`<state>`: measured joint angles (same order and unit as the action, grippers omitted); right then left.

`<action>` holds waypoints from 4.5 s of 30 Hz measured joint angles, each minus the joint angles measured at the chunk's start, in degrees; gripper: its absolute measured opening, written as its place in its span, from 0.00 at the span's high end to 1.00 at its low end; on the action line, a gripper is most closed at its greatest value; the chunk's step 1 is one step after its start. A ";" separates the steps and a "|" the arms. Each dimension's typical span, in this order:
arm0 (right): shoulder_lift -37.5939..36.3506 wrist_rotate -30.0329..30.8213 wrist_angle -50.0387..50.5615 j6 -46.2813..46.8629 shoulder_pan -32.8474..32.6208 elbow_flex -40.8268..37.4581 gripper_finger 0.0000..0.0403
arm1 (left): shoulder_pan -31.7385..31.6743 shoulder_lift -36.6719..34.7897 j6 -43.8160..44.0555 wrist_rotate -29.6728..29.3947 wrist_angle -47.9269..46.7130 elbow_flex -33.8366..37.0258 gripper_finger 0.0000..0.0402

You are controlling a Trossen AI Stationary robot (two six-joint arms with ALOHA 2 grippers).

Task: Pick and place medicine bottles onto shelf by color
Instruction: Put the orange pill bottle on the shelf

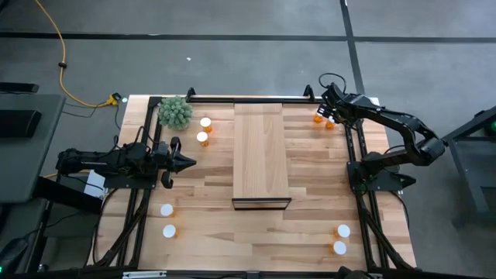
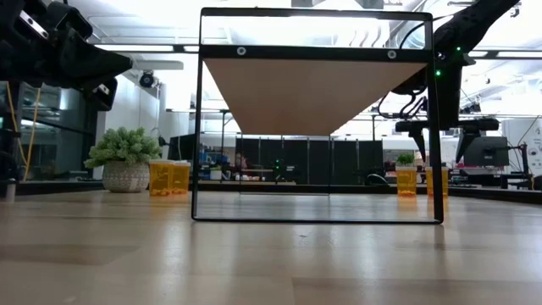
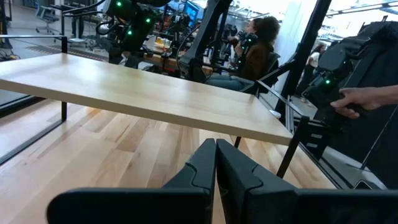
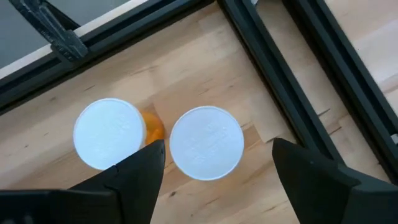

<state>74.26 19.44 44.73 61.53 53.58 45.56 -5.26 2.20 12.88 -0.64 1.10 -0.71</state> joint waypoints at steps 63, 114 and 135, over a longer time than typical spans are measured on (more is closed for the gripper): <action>9.35 2.16 -3.91 5.13 0.15 0.02 0.43 | -0.01 0.01 -0.01 0.00 0.00 0.00 0.99; 26.74 -10.45 17.28 -34.44 -27.32 57.38 0.51 | -0.02 0.02 0.00 0.00 0.02 0.00 0.99; 31.23 -5.92 16.92 -33.25 -28.11 57.77 0.47 | 0.00 0.00 0.00 0.00 0.02 0.02 0.99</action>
<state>105.49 13.52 61.65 28.28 25.47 103.33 -5.26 2.20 12.88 -0.64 1.13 -0.69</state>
